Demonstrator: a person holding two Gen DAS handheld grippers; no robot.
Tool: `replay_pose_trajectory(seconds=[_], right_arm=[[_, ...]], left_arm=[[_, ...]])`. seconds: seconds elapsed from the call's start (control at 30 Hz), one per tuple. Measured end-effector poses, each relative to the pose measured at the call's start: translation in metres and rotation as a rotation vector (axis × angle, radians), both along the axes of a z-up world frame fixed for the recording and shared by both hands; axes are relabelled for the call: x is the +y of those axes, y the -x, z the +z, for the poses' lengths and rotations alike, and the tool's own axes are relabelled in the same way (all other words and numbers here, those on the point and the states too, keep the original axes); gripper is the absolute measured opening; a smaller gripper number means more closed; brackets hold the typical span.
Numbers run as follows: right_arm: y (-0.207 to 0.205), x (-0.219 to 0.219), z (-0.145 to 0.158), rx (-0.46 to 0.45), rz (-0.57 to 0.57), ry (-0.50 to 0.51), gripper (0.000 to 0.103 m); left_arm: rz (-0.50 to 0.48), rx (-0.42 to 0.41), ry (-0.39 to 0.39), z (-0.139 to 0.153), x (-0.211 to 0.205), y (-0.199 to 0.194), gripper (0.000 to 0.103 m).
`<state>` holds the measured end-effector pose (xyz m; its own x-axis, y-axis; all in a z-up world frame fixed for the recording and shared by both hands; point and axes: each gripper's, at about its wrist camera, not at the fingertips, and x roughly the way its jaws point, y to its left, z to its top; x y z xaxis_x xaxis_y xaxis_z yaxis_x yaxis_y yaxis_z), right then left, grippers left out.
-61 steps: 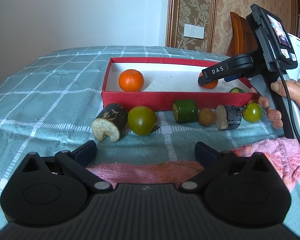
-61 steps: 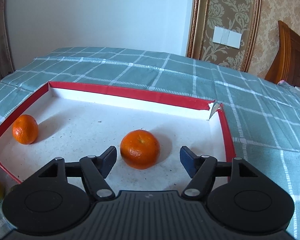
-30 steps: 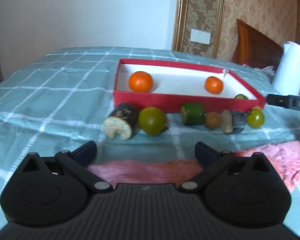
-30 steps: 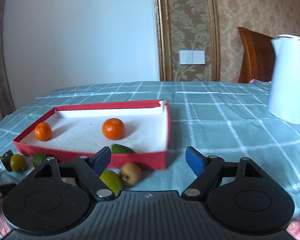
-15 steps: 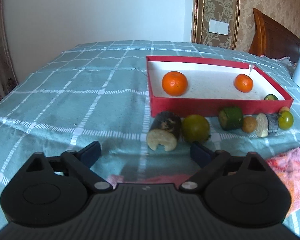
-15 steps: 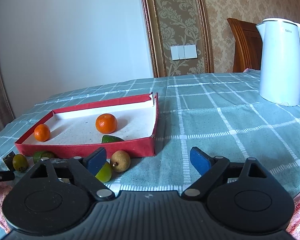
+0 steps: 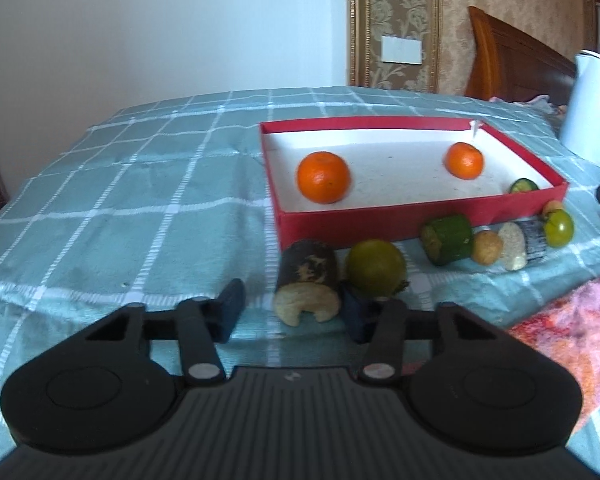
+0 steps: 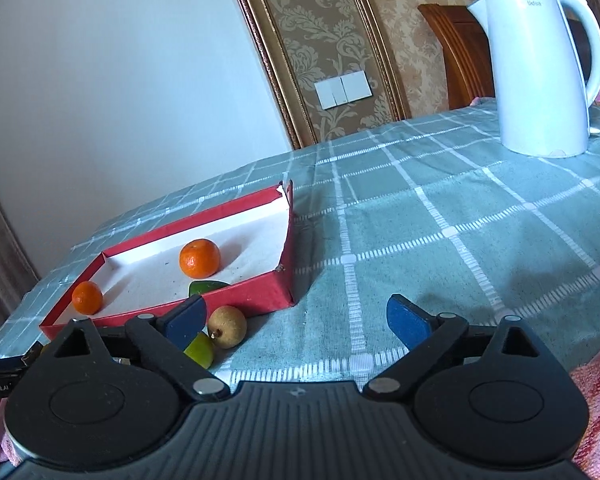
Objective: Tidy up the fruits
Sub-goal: 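Grasp the bark-covered log piece with the left gripper and lift it, then carry the log piece into the red box and open the left gripper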
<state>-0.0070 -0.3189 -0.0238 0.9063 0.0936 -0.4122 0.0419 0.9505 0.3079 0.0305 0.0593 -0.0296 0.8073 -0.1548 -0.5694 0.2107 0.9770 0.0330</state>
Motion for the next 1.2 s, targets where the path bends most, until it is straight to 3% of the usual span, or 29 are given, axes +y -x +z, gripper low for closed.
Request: replay_pose_trajectory(seconds=[0.17,0.4,0.7,0.8,0.97,1.2], right_arm=[[-0.002,0.000,0.000,0.009,-0.003,-0.002,0.097],[-0.007,-0.002,-0.002,0.040,-0.011,-0.003,0.097],[-0.007,0.005,-0.001,0.045,0.029,0.013,0.099],[-0.009,0.013,-0.004,0.128,0.049,0.077,0.099],[0.000,0.032,-0.004,0.144,0.124,0.221,0.099],[-0.002,0.050,-0.008,0.186,0.134,0.348,0.099]], left_arm=[[-0.016,-0.005,0.011,0.000,-0.002,0.001,0.031],[0.028,-0.038,-0.008,0.001,-0.006,0.006,0.031],[0.009,-0.091,0.048,0.039,-0.008,0.009,0.031],[-0.022,-0.087,0.037,0.046,-0.020,0.002,0.031],[-0.051,-0.072,0.038,0.047,-0.040,-0.020,0.031],[-0.094,-0.080,0.022,0.050,-0.070,-0.044,0.031]])
